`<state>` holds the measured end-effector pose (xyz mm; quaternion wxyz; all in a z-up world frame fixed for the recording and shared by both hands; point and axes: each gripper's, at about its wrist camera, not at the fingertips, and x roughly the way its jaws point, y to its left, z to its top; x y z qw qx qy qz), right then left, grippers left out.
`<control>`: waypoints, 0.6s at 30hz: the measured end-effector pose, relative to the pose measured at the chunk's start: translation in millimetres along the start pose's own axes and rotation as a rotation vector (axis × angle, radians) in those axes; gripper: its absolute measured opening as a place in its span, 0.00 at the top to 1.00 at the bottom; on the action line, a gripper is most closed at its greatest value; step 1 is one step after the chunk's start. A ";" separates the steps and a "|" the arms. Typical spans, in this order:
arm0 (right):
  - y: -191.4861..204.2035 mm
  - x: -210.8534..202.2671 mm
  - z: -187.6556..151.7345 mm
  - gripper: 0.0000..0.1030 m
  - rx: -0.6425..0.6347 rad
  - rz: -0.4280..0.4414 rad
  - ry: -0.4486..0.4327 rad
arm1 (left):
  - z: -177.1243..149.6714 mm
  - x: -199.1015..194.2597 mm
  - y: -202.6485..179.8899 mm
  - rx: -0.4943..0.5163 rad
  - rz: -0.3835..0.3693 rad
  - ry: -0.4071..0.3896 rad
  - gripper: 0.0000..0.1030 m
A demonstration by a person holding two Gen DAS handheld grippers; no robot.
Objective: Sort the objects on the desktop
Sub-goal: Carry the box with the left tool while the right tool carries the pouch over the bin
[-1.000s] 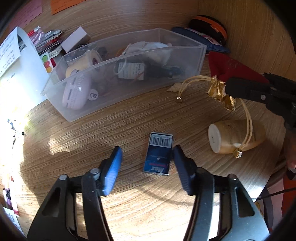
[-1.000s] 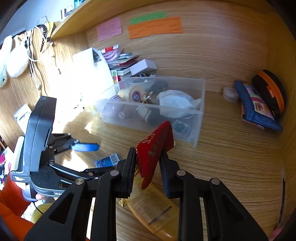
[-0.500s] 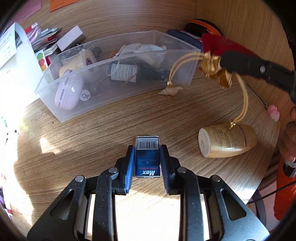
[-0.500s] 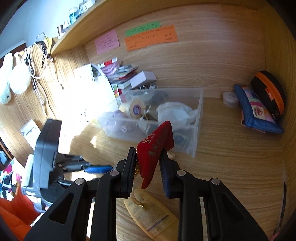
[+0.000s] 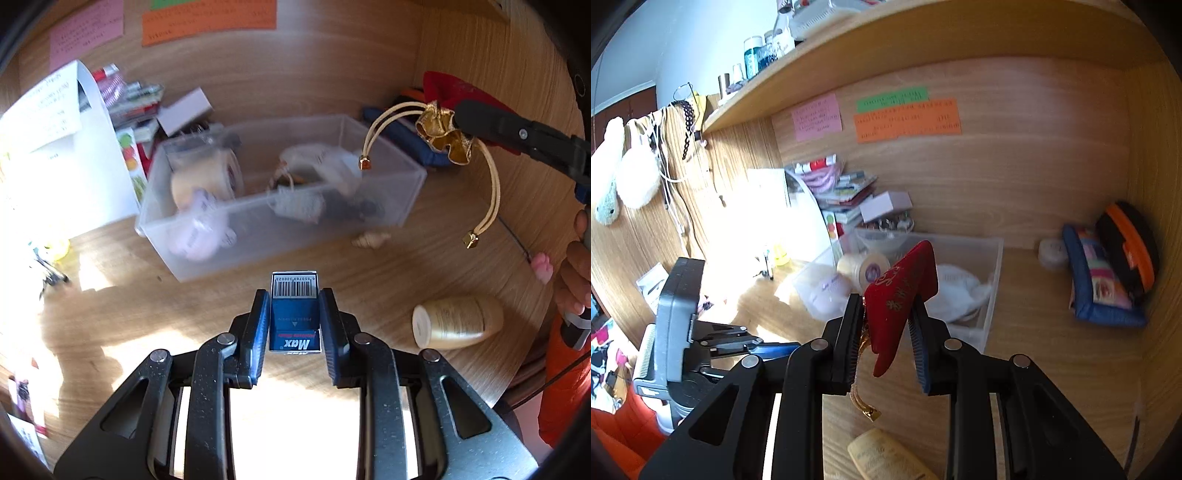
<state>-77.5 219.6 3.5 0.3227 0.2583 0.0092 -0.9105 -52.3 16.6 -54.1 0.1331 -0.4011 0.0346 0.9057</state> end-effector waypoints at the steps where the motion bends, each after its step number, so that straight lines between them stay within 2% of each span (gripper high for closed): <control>1: 1.1 -0.1 4.6 0.78 -0.008 -0.002 -0.007 | 4.2 -2.6 2.4 0.000 0.001 -0.008 0.74; 10: 7.8 7.7 36.8 0.78 -0.074 -0.026 -0.037 | 49.6 -25.3 27.3 -0.003 0.008 -0.080 0.74; 18: 2.4 33.6 61.7 0.78 -0.083 -0.038 -0.033 | 98.6 -19.1 36.4 -0.005 0.012 -0.112 0.74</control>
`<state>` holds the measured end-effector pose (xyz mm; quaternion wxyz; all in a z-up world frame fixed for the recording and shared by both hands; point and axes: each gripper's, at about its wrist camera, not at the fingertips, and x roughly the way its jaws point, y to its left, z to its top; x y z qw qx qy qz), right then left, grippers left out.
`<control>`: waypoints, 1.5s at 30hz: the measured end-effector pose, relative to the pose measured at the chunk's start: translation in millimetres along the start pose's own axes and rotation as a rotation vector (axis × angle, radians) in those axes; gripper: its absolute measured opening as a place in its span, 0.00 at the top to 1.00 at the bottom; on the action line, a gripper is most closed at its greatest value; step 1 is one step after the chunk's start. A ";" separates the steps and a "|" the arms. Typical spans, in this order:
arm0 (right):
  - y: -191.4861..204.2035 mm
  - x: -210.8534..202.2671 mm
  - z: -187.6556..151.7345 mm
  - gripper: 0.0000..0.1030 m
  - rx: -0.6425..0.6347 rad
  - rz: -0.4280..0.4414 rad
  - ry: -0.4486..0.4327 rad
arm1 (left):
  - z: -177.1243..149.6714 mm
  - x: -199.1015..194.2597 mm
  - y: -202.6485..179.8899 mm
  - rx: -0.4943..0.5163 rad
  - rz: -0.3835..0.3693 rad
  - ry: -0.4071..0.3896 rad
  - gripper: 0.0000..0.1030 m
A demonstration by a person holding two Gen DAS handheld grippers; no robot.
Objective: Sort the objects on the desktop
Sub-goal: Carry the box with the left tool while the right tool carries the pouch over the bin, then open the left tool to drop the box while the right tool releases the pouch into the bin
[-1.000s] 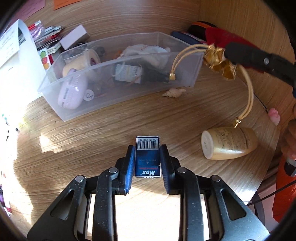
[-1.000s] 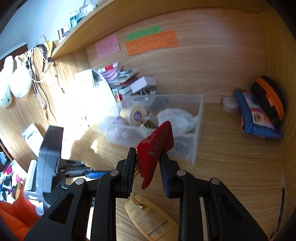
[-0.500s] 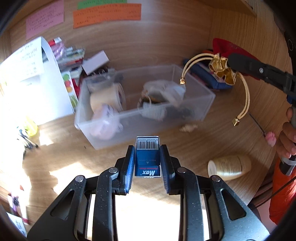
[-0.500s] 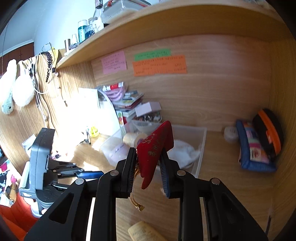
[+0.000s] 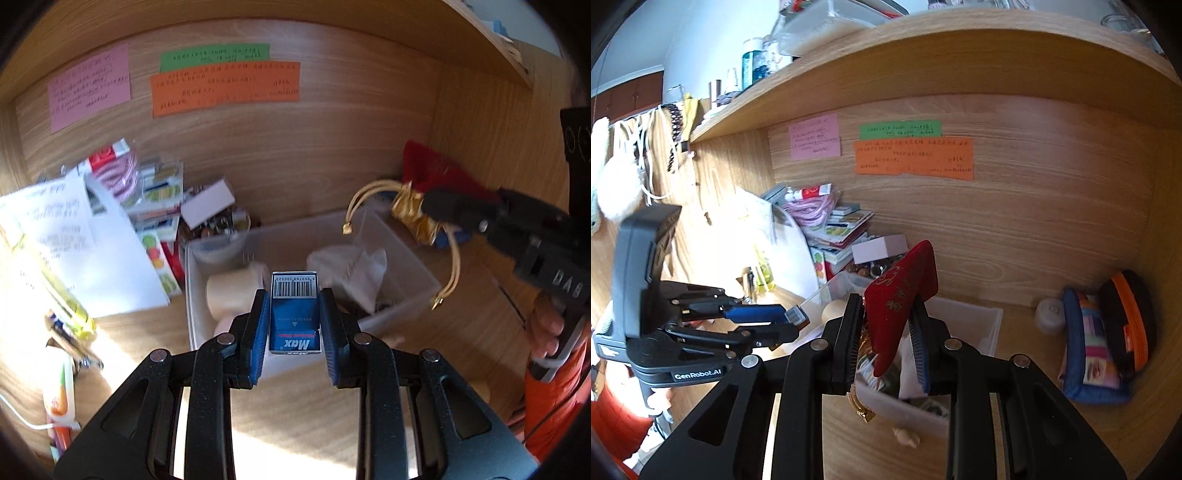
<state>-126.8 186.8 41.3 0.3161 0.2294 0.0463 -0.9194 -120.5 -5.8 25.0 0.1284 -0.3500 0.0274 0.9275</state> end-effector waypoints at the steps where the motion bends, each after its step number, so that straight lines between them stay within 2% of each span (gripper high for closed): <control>1: -1.2 3.8 1.7 0.78 0.003 -0.002 0.002 | 5.3 3.7 0.1 0.003 0.006 -0.001 0.74; 9: -15.0 42.8 7.7 0.78 0.034 -0.011 0.058 | 32.3 43.4 3.0 -0.010 -0.001 0.043 0.74; 22: -44.1 89.1 -6.7 0.78 0.099 -0.040 0.162 | 36.4 105.3 14.0 -0.057 -0.011 0.139 0.74; 32: -57.7 113.2 -23.5 0.78 0.127 -0.066 0.235 | 31.0 131.8 9.4 -0.046 0.000 0.182 0.74; 45: -50.6 126.0 -34.9 0.73 0.072 -0.114 0.258 | 25.4 132.6 7.3 -0.012 0.029 0.155 0.74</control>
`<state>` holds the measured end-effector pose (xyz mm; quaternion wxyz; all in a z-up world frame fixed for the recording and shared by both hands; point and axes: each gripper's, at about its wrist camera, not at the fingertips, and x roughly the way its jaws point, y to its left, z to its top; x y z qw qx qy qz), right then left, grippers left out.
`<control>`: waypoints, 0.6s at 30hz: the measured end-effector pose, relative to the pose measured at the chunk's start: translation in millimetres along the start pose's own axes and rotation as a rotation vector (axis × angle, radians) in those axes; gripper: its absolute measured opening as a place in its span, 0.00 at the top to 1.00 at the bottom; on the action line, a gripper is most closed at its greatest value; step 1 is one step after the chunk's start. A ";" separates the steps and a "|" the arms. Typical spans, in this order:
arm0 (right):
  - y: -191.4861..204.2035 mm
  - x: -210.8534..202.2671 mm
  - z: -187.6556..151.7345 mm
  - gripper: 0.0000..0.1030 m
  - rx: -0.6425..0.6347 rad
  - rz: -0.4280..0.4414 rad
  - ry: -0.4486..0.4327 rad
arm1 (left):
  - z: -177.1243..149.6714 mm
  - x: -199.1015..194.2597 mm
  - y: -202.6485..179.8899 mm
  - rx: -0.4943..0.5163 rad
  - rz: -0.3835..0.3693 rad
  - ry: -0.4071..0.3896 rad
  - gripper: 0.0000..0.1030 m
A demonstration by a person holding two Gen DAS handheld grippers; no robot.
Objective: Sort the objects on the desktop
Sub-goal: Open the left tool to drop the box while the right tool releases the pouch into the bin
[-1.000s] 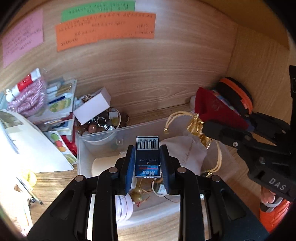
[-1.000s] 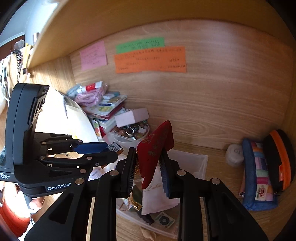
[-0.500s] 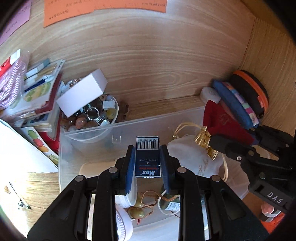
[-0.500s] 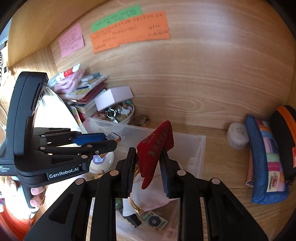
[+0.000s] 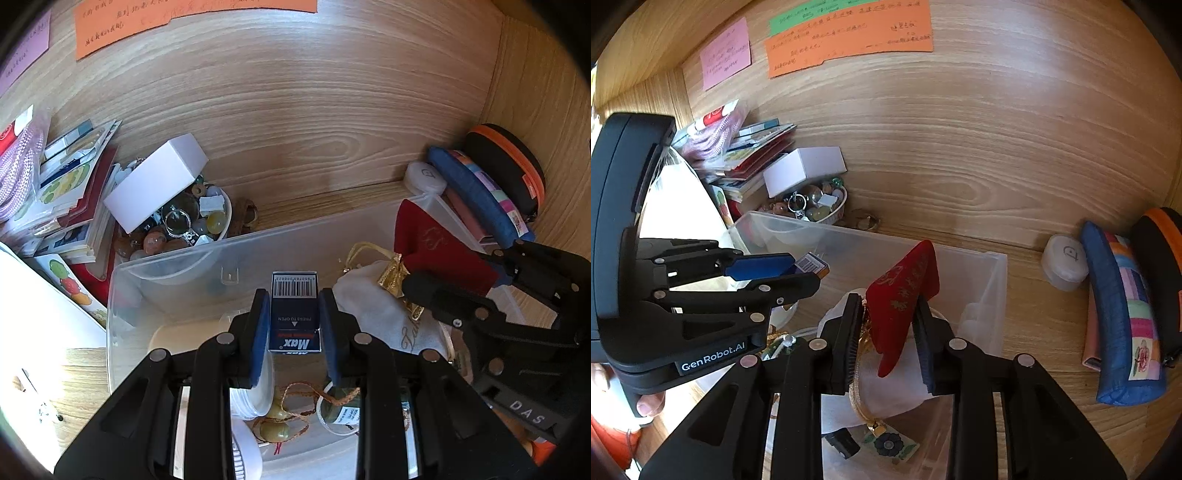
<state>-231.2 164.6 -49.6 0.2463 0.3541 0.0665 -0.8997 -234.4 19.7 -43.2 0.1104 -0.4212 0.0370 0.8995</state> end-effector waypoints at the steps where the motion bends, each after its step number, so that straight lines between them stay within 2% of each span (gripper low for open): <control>1: 0.3 0.3 0.0 0.72 -0.002 -0.006 -0.002 | -0.3 -0.3 0.3 0.000 -0.001 -0.001 0.74; 5: 1.7 1.5 -1.4 0.60 -0.011 -0.031 -0.003 | -0.1 -0.4 1.2 -0.003 -0.012 -0.001 0.74; 8: 2.4 1.6 -1.3 0.54 -0.016 -0.049 -0.011 | -1.0 -2.4 2.3 -0.001 -0.016 -0.003 0.73; 15: 0.6 -8.1 0.6 0.42 -0.006 -0.059 -0.050 | 0.3 -2.8 -0.4 -0.016 -0.042 -0.002 0.63; 18: -3.8 -16.0 2.5 0.35 0.013 -0.053 -0.081 | 1.0 -3.7 0.8 -0.024 -0.036 -0.002 0.62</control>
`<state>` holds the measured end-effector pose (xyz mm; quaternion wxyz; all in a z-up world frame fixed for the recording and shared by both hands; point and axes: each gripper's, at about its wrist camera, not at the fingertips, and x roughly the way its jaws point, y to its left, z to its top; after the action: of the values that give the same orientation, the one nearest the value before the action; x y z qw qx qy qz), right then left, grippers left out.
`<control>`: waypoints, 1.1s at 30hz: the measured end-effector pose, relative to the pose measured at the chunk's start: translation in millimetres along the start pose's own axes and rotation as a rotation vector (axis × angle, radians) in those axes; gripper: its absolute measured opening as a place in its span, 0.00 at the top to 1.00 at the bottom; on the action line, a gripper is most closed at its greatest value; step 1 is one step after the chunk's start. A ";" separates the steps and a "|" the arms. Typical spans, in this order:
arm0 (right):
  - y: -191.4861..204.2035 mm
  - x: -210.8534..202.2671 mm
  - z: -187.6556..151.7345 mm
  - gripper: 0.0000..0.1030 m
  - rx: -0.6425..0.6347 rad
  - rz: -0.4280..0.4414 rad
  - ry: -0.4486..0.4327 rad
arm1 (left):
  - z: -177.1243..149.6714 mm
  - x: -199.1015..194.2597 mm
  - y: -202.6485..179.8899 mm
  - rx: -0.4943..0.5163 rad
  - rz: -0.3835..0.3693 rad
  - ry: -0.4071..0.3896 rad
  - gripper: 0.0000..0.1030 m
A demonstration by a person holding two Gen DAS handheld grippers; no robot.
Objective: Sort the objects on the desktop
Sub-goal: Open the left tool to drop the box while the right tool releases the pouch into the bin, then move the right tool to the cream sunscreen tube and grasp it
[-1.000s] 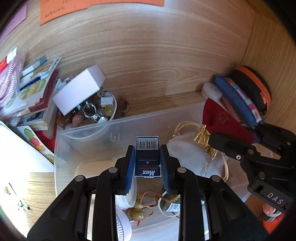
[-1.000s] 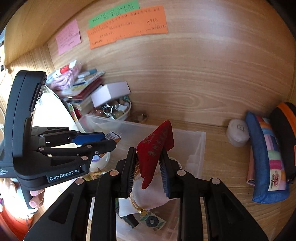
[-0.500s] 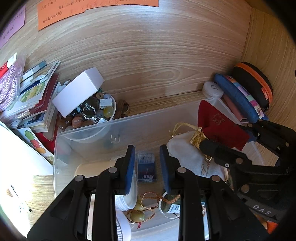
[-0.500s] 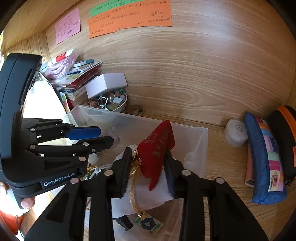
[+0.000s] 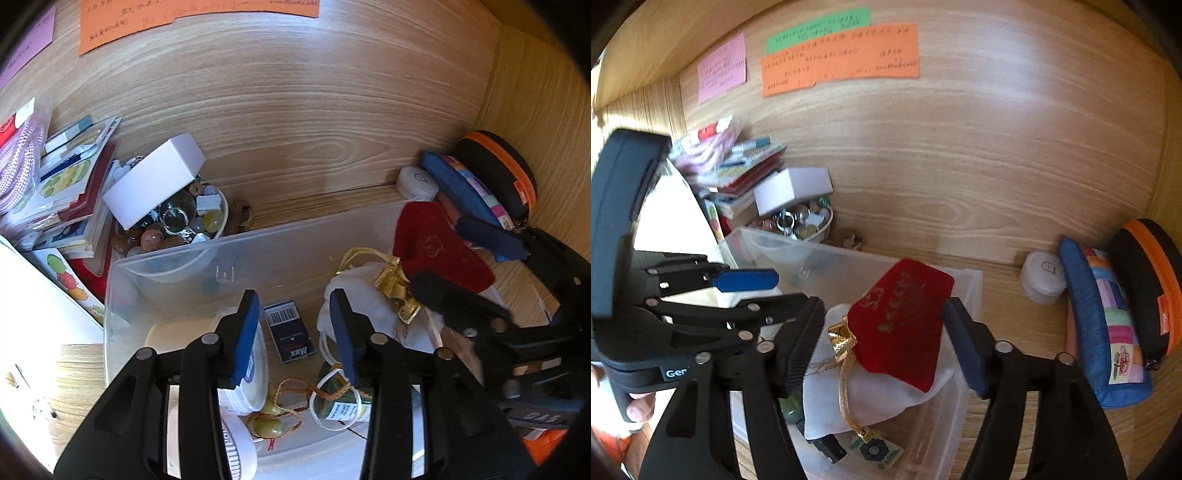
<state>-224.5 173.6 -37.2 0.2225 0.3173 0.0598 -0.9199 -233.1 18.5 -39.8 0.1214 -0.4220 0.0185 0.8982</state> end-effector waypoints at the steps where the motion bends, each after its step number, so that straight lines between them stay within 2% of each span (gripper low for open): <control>1: -1.1 -2.0 0.9 0.33 0.005 0.001 -0.007 | 0.4 -0.7 1.1 -0.006 -0.008 0.001 0.62; 5: -4.2 -8.2 4.0 0.31 0.016 0.016 -0.031 | 3.1 -7.1 4.5 -0.025 -0.026 -0.008 0.61; 8: -6.7 -10.4 5.2 0.31 0.031 0.031 -0.037 | 5.1 -16.0 4.8 -0.032 -0.021 -0.026 0.52; 10: -8.8 -12.6 6.4 0.31 0.040 0.042 -0.033 | 6.1 -23.6 4.2 -0.031 -0.021 -0.042 0.50; 13: -12.1 -22.2 11.4 0.31 0.064 0.072 -0.046 | 6.9 -38.1 4.0 -0.017 -0.006 -0.063 0.49; 16: -12.3 -40.1 17.2 0.31 0.076 0.098 -0.070 | 5.3 -53.8 -0.1 0.013 0.028 -0.094 0.41; 24: 5.2 -80.1 14.8 0.26 0.034 0.054 -0.083 | -7.3 -89.4 -3.1 0.024 0.044 -0.132 0.36; 25: 7.7 -85.7 12.3 0.26 0.031 0.051 -0.081 | -10.7 -93.6 -3.2 0.023 0.045 -0.133 0.34; 27: 12.1 -95.7 7.1 0.25 0.021 0.044 -0.082 | -18.8 -102.8 -2.8 0.016 0.048 -0.143 0.17; 29: 17.7 -107.6 -0.2 0.21 0.006 0.039 -0.091 | -28.6 -113.3 -3.9 0.017 0.055 -0.161 0.17; 33: 28.0 -131.0 -19.7 0.20 -0.019 0.024 -0.108 | -46.3 -124.7 -6.6 0.019 0.057 -0.161 0.15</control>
<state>-109.3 202.2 28.0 0.2393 0.2657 0.0527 -0.9324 -120.0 -6.6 26.0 0.1008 -0.3467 0.0292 0.9321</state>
